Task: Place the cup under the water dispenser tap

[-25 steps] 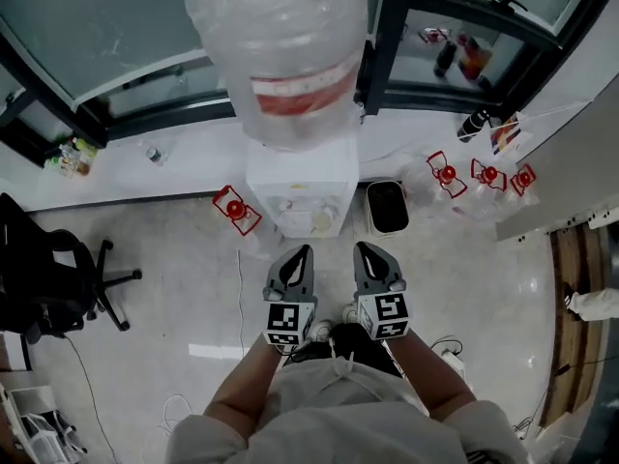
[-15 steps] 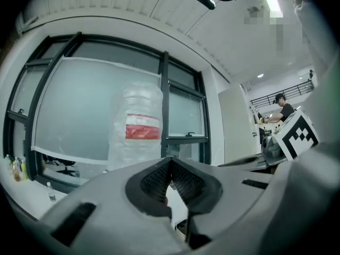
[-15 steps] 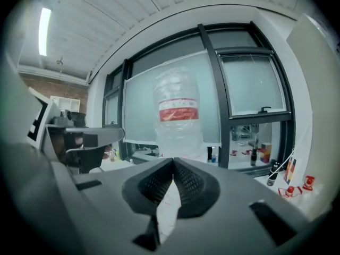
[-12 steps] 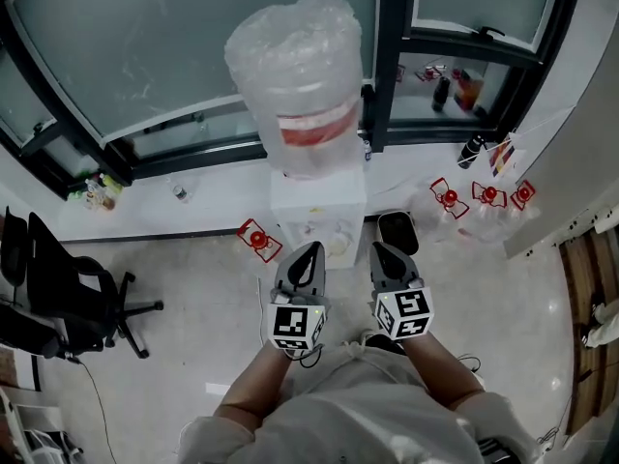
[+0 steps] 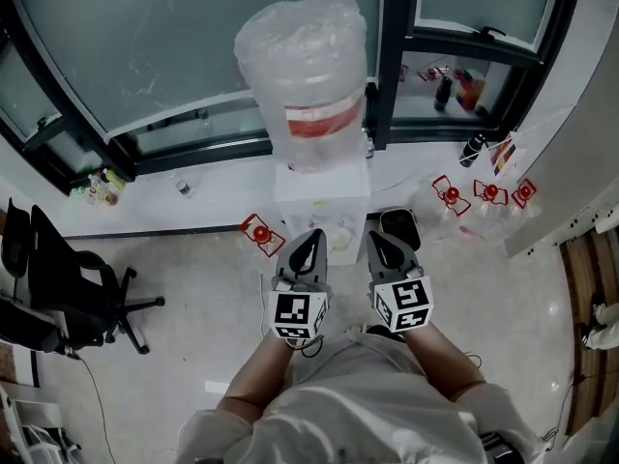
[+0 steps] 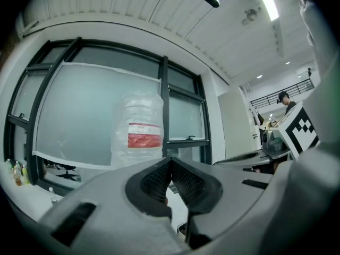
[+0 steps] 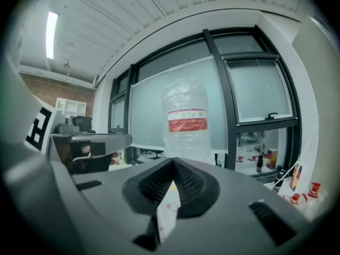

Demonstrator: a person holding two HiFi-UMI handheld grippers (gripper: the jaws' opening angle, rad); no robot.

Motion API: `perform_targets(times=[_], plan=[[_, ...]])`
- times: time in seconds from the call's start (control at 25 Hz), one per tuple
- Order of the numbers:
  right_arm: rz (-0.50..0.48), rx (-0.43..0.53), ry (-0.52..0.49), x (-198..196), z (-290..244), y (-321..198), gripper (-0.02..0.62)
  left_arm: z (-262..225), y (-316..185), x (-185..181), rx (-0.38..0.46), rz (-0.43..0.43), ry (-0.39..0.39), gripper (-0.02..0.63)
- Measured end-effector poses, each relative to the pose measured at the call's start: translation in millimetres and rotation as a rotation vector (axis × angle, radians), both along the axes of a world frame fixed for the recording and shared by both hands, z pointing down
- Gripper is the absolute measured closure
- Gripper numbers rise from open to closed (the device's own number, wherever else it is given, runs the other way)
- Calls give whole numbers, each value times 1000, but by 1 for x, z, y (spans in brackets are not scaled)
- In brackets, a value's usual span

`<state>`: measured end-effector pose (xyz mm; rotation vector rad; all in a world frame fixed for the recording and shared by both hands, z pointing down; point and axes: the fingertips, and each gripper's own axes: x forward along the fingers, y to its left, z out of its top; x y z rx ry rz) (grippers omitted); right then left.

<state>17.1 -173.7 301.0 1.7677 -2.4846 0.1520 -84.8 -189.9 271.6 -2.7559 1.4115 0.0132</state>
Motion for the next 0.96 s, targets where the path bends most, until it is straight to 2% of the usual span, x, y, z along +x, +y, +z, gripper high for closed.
perform_targets(times=[0.16, 0.4, 0.96], plan=[[-20, -2, 8, -5, 0, -1, 569, -1, -2, 0, -6, 2, -8, 588], [-73, -23, 25, -17, 3, -3, 569, 1, -8, 3, -66, -1, 20, 588], [-110, -46, 59, -29, 16, -9, 569, 8, -11, 8, -56, 11, -30, 588]])
